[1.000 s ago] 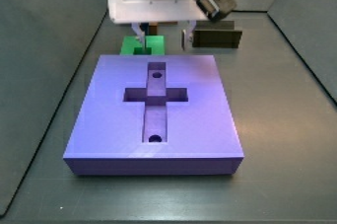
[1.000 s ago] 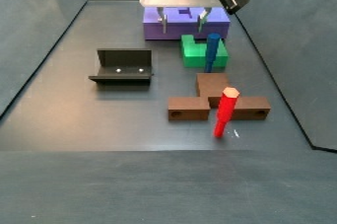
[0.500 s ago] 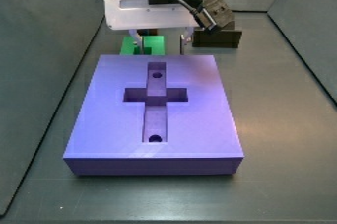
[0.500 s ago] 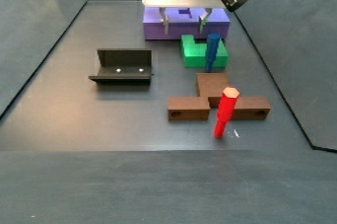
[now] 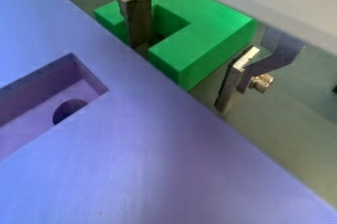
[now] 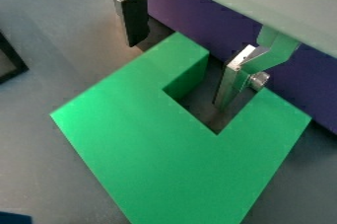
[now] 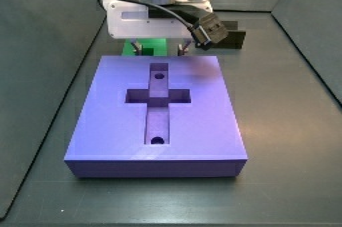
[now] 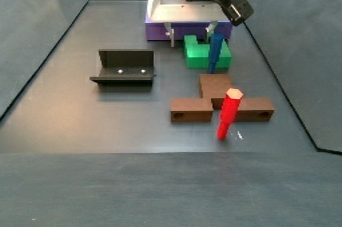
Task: Pick up the green object. Move up. Place the green object on the fixture. Regrasp the green object. Move to above the board. Insert the green object.
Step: Pick up the green object.
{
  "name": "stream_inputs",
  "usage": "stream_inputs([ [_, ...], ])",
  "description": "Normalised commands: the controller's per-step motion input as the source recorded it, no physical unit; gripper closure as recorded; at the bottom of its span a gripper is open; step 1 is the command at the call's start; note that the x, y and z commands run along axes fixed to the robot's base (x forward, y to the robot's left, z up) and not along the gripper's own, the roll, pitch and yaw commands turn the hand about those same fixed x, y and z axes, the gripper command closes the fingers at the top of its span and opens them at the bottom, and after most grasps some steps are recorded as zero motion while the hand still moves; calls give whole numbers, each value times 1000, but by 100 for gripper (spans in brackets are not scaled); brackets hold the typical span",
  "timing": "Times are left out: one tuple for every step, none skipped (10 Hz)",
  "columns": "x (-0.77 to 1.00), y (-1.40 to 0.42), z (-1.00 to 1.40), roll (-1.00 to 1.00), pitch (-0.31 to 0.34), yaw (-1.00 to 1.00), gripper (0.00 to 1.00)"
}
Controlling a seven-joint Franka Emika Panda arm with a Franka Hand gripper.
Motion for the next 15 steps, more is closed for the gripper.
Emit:
stream_inputs([
  [0, -11, 0, 37, 0, -20, 0],
  [0, 0, 0, 0, 0, 0, 0],
  [0, 0, 0, 0, 0, 0, 100],
  [0, 0, 0, 0, 0, 0, 100],
  [0, 0, 0, 0, 0, 0, 100],
  [0, 0, 0, 0, 0, 0, 100],
  [0, 0, 0, 0, 0, 0, 100],
  [0, 0, 0, 0, 0, 0, 100],
  [0, 0, 0, 0, 0, 0, 100],
  [0, 0, 0, 0, 0, 0, 100],
  [0, 0, 0, 0, 0, 0, 100],
  [0, 0, 0, 0, 0, 0, 100],
  [0, 0, 0, 0, 0, 0, 100],
  [0, 0, 0, 0, 0, 0, 100],
  [0, 0, 0, 0, 0, 0, 100],
])
